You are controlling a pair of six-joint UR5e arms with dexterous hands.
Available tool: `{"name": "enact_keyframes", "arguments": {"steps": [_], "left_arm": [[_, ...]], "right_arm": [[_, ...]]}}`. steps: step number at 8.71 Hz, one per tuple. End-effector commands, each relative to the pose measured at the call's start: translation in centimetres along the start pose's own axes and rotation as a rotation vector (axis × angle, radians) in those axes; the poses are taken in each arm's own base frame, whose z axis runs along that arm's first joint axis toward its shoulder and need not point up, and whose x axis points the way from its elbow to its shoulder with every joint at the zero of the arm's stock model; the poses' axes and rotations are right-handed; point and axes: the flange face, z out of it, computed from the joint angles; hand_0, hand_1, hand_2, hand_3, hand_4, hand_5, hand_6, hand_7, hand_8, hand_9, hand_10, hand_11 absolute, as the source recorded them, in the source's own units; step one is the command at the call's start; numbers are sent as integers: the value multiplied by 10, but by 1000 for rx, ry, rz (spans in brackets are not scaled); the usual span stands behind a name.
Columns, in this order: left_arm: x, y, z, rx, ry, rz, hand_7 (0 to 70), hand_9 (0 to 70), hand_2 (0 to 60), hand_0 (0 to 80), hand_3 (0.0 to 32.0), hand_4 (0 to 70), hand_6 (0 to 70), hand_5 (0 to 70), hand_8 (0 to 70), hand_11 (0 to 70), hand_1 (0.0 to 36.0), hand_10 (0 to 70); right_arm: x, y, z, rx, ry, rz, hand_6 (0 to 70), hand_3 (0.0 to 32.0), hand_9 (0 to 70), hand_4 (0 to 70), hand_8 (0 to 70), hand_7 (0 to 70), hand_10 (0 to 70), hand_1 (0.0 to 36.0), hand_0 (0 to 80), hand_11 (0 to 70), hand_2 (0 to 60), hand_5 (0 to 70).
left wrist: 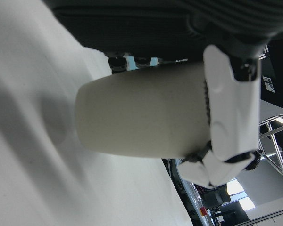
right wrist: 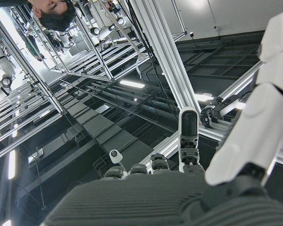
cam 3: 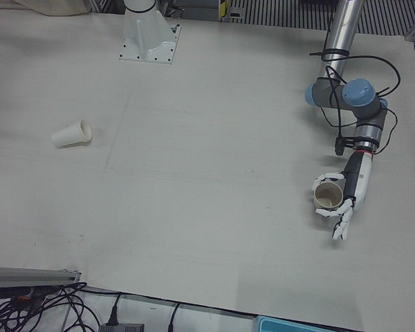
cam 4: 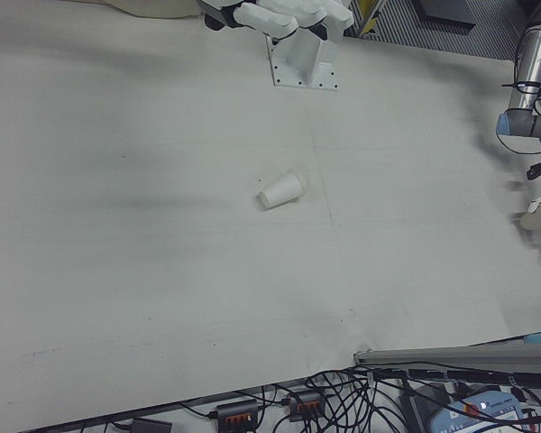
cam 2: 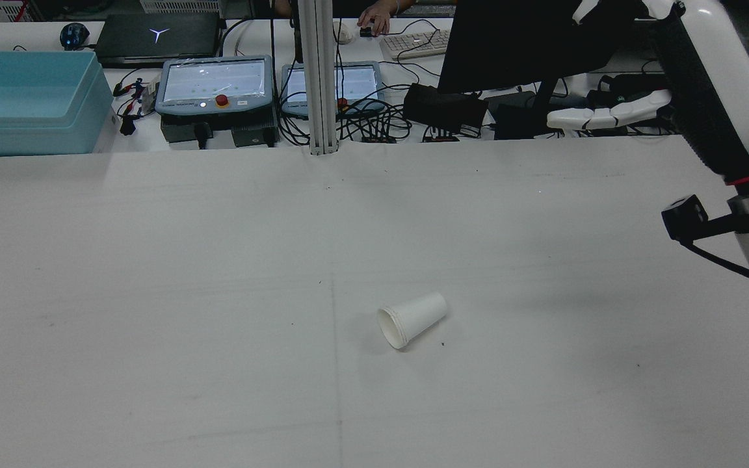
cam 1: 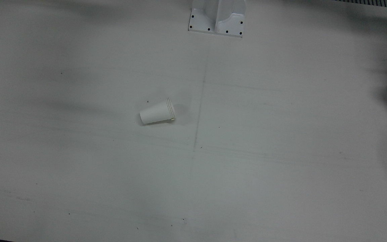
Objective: Pour water
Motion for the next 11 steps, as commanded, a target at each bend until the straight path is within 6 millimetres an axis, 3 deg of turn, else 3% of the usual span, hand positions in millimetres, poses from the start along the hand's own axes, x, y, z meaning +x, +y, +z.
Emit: {"name": "enact_keyframes", "arguments": {"steps": [1,2,3,6,11], "left_arm": [[-3,-17,-12,4,-1,-5,81,16,420,571,0,283,60,109,7,115,292,62],[-3,-24,-25,6,-3,-4,64,2,356,573,0,237,46,67,0,105,284,54],[-2,-30,-33,7,0,-5,49,0,352,580,0,175,29,46,0,93,296,44],[2,-43,-51,41,35,-84,51,0,360,584,0,176,31,57,0,98,300,47],[8,-51,-56,15,121,-151,52,0,376,594,0,171,29,62,0,117,313,60]], "right_arm": [[-2,1,0,-1,-4,5,47,0,9,129,0,77,3,109,450,13,140,480],[-3,0,0,0,-5,4,48,0,9,129,0,78,3,110,450,14,144,481],[-2,1,0,-1,-4,5,48,0,9,130,0,78,2,110,451,13,140,483],[-4,1,0,-1,-6,7,48,0,8,130,0,78,2,110,452,12,139,483],[-7,0,0,0,-11,10,48,0,9,130,0,78,3,111,452,14,143,483]]}}
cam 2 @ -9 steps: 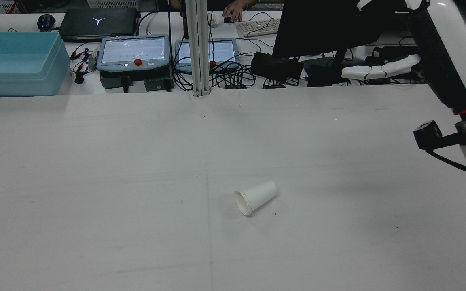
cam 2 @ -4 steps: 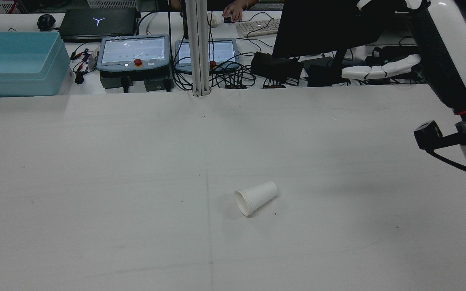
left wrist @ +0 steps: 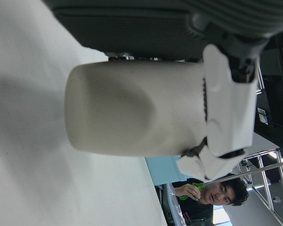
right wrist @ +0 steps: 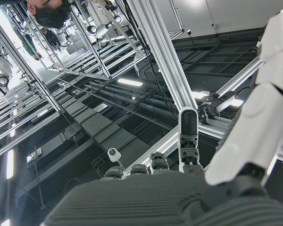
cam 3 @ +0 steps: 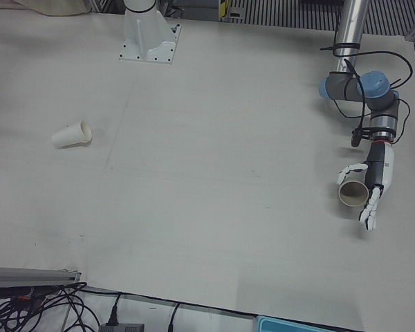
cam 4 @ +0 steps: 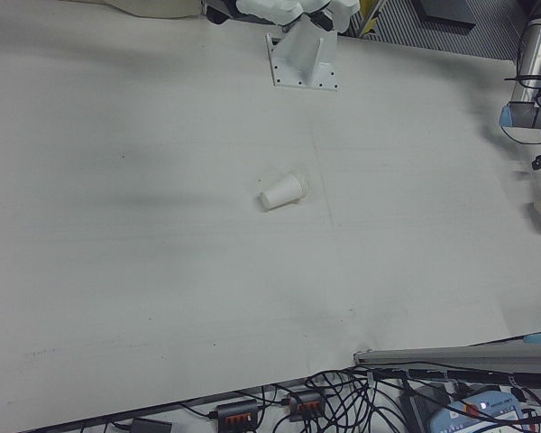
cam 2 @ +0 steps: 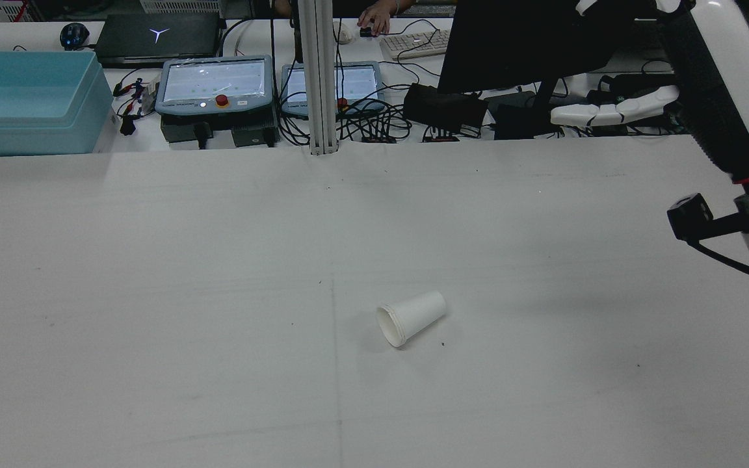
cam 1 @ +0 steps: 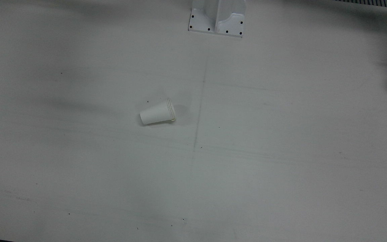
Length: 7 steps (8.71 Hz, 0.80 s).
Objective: Pour water
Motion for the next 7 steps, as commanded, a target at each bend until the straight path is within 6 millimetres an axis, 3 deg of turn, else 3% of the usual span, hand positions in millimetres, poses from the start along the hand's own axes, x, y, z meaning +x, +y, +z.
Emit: {"name": "enact_keyframes", "arguments": {"steps": [1,4,7], "left_arm": [[7,-3,-2,-31,89,-48,53,0,396,600,0,173,29,62,0,133,323,71],[12,1,3,-59,151,-67,55,0,410,590,0,176,29,56,0,126,316,66],[17,2,3,-62,235,-67,45,0,361,572,0,159,20,36,0,114,287,58]], "right_arm": [[-1,0,0,0,-1,1,47,0,8,131,0,76,3,111,452,14,144,482],[-5,-2,-4,-2,18,-15,47,0,7,130,0,77,2,110,451,13,144,481],[-7,-4,-5,0,27,-23,48,0,10,128,0,78,5,109,447,17,146,477]]}}
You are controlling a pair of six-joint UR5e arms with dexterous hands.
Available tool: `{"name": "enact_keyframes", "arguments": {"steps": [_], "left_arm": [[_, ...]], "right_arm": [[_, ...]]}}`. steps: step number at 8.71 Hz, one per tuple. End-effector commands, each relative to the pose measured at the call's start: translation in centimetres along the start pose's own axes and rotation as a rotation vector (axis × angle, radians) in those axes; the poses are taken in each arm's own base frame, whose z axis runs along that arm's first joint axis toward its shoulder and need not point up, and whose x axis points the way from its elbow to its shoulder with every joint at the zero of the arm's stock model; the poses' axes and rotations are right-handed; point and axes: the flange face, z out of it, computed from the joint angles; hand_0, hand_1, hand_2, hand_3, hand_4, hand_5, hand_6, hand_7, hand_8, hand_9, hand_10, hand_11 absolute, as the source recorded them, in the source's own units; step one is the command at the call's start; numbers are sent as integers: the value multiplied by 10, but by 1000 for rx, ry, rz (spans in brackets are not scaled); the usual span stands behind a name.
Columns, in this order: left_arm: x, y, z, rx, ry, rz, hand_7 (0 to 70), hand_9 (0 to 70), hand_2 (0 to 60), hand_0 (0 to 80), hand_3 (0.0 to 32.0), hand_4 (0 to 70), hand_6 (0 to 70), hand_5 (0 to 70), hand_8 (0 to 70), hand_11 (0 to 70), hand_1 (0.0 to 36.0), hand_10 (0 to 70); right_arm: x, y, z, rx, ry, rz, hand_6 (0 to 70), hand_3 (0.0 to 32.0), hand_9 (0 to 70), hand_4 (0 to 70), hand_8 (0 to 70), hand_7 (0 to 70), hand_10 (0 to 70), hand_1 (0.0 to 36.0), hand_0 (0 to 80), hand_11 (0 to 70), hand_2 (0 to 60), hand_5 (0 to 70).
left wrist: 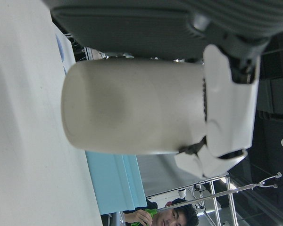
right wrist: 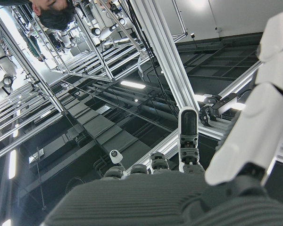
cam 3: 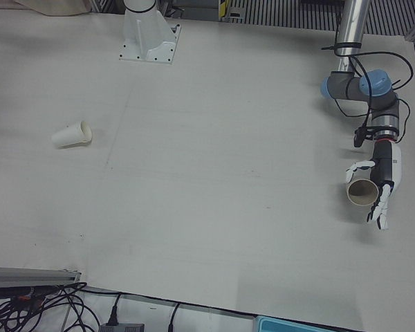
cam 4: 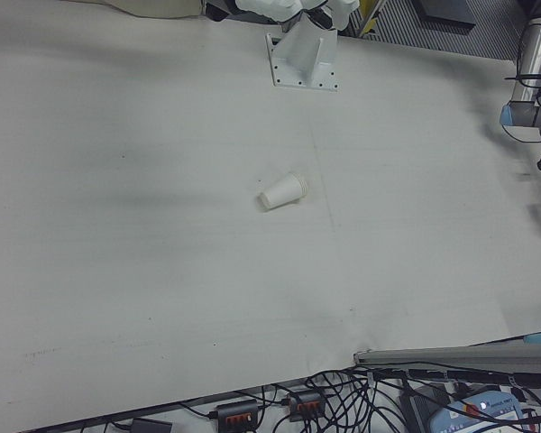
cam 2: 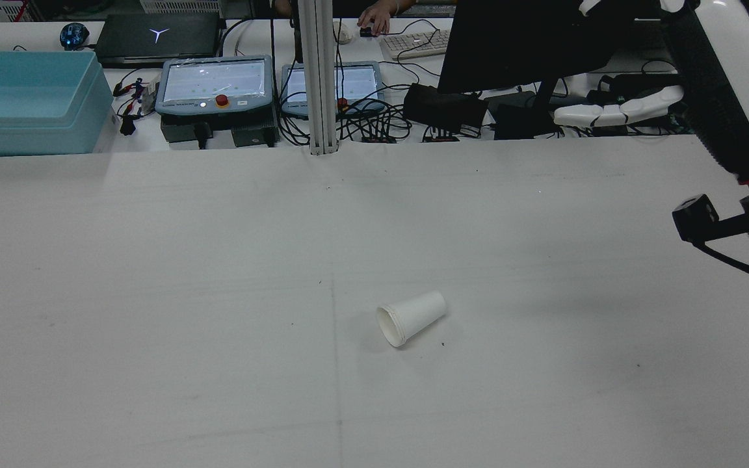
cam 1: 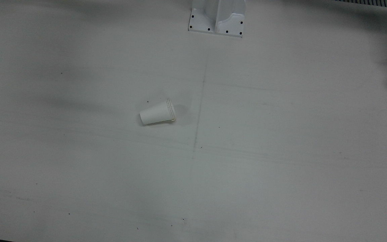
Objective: Pour water
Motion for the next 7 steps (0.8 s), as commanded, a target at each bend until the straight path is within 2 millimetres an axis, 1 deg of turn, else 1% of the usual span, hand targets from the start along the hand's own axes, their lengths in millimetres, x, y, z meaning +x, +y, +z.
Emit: {"name": "enact_keyframes", "arguments": {"steps": [1,2,3,4,5,6,7], "left_arm": [[2,5,5,-33,68,22,40,0,330,564,0,155,16,28,0,110,273,56],[2,11,8,-80,90,66,35,0,227,561,0,141,7,16,0,103,242,52],[5,13,6,-116,117,97,29,0,144,558,8,113,0,0,0,96,221,48],[10,15,3,-139,150,89,24,0,126,560,64,88,0,0,0,93,218,46],[8,28,8,-115,104,79,21,0,104,561,88,81,0,0,0,92,214,45],[-3,59,19,-67,-67,65,26,0,22,574,108,88,0,0,0,84,197,39],[11,76,27,-63,-182,89,41,0,0,577,86,107,3,9,0,70,173,31]], "right_arm": [[-5,-3,-4,0,22,-18,49,0,10,130,0,78,4,110,448,15,148,480],[-9,-4,-6,0,25,-20,49,0,9,130,0,79,3,110,449,14,145,484],[-12,-5,-8,-1,34,-26,49,0,9,130,0,81,4,109,448,15,146,484],[-18,-7,-11,0,41,-32,50,0,8,132,0,81,3,110,450,14,146,485],[-22,-8,-12,2,38,-30,50,0,8,132,0,82,2,111,451,13,148,485],[-21,-7,-12,5,38,-25,49,0,7,132,0,82,1,112,454,12,144,484],[-20,-8,-12,30,39,-7,51,0,9,133,0,86,3,111,452,14,146,485]]}}
